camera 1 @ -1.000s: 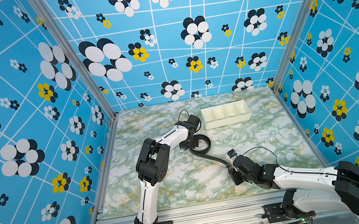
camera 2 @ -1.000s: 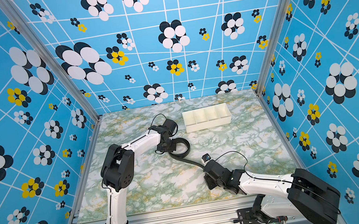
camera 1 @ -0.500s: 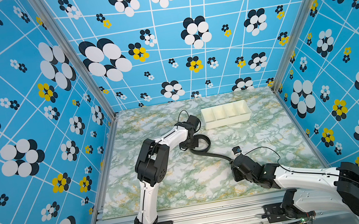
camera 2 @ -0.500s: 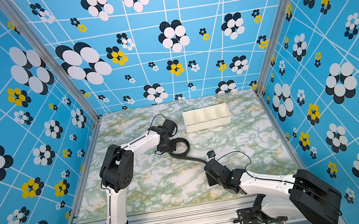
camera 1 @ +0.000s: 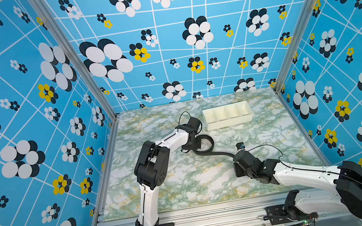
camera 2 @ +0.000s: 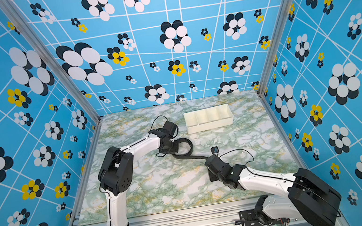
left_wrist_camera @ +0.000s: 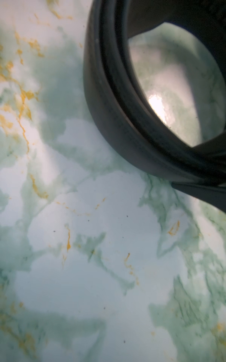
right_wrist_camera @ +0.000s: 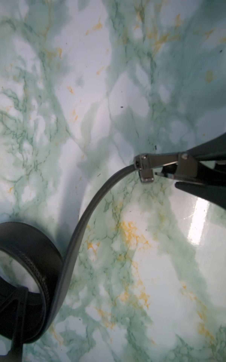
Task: Place the belts into the storage roll
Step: Roll the belt at the center of the board.
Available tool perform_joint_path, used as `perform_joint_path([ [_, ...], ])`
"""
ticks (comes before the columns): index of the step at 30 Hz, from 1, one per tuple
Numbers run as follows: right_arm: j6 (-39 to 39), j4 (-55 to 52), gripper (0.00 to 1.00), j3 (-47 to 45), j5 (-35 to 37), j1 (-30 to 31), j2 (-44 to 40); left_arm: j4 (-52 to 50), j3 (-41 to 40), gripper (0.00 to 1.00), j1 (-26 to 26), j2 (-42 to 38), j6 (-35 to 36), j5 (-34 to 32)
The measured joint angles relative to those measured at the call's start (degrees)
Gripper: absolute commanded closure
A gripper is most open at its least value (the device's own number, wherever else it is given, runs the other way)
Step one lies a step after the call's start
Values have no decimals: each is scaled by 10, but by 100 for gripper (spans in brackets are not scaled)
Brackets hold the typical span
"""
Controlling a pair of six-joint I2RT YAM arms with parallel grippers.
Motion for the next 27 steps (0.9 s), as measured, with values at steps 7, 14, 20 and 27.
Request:
perform_joint_path([
  [7, -51, -43, 100, 103, -5, -47, 115, 27, -25, 100, -8, -12, 22, -9],
  [14, -89, -47, 80, 158, -1, -65, 199, 48, -56, 100, -34, -28, 43, -59],
  [20, -105, -43, 66, 185, 31, -78, 244, 50, -72, 100, -53, -38, 60, -80],
  [27, -110, -29, 48, 184, 65, -81, 244, 51, -73, 100, -54, -38, 79, -82],
])
